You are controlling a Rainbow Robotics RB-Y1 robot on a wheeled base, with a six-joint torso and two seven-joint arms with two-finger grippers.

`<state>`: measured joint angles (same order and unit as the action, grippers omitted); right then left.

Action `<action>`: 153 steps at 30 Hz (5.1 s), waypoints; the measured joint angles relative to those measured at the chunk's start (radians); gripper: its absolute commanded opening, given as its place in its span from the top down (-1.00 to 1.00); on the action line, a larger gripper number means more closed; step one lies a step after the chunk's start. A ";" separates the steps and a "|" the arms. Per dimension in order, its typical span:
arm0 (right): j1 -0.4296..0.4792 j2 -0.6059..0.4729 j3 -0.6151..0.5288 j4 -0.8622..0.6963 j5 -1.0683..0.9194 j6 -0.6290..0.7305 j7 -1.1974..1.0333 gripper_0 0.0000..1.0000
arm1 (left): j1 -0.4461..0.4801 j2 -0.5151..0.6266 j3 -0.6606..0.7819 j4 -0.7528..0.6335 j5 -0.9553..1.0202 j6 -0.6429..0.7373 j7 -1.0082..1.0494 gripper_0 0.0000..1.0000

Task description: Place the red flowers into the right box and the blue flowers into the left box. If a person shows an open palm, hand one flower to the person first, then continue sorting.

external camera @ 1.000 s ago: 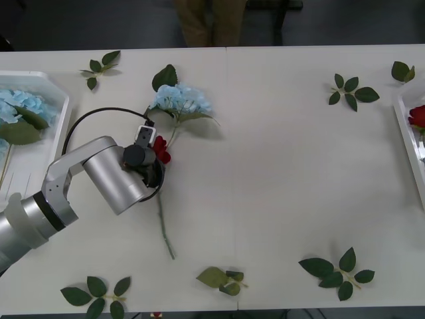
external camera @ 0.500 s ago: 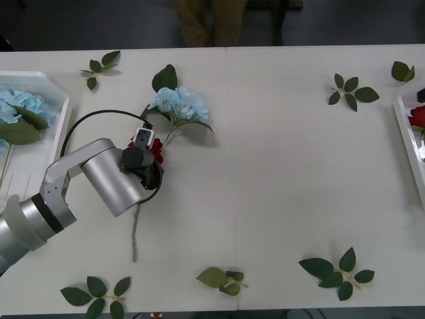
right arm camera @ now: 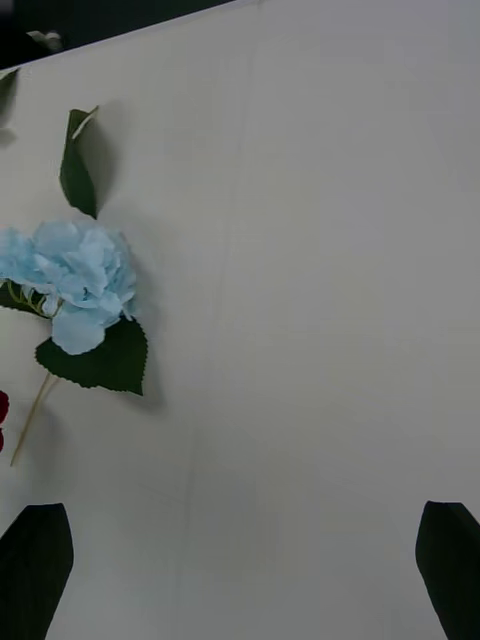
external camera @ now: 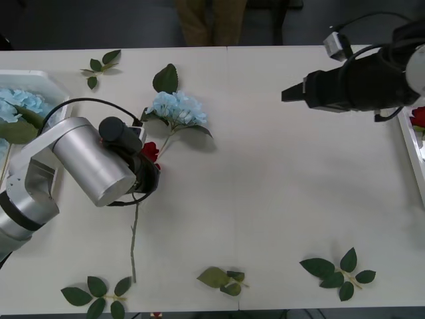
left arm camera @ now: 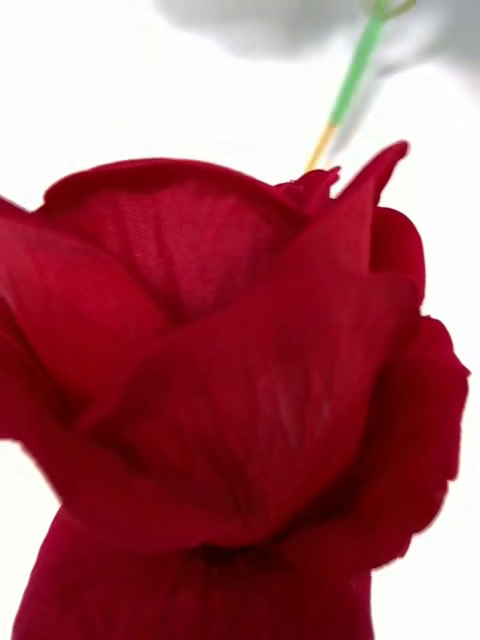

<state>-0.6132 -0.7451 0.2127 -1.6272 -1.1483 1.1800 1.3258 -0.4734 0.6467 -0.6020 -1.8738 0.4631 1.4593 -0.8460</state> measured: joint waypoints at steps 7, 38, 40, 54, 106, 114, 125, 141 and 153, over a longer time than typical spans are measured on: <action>0.000 0.014 0.172 -0.001 0.052 -0.180 0.000 -1.00 | 0.002 -0.007 0.084 -0.091 0.038 0.161 -0.018 1.00; 0.314 -0.320 0.217 0.100 -1.510 -0.306 1.348 -1.00 | 0.003 -0.255 0.369 -0.171 0.671 -0.710 -1.228 1.00; 0.319 -0.289 0.217 0.100 -1.511 -0.304 1.403 -1.00 | 0.003 -0.271 0.367 -0.171 0.687 -0.711 -1.228 1.00; 0.224 -0.075 0.246 0.100 -1.453 -0.357 1.396 -1.00 | 0.037 -0.282 0.242 -0.171 0.632 -0.873 -1.228 1.00; 0.122 -0.113 0.427 0.009 -1.526 -0.620 1.396 1.00 | 0.065 -0.148 0.234 -0.117 0.905 -0.861 -1.227 -1.00; 0.122 -0.402 0.430 0.120 -1.515 -0.615 1.396 1.00 | 0.030 0.122 0.223 -0.015 0.859 -0.447 -0.951 -1.00; 0.121 -0.532 0.361 0.417 -0.939 -0.390 1.110 1.00 | -0.074 0.109 0.210 0.004 0.447 -0.037 -0.507 -1.00; 0.118 -0.364 -0.148 0.580 -0.046 -0.076 0.742 1.00 | -0.231 -0.112 -0.064 0.387 0.024 -0.155 -0.202 -1.00; 0.118 -0.342 -0.136 0.567 -0.325 -0.058 0.727 1.00 | -0.263 -0.162 -0.064 0.532 0.024 -0.246 -0.202 -1.00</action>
<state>-0.4949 -1.0870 0.0766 -1.0606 -1.4738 1.1217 2.0530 -0.7364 0.4851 -0.6659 -1.3421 0.4869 1.2132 -1.0478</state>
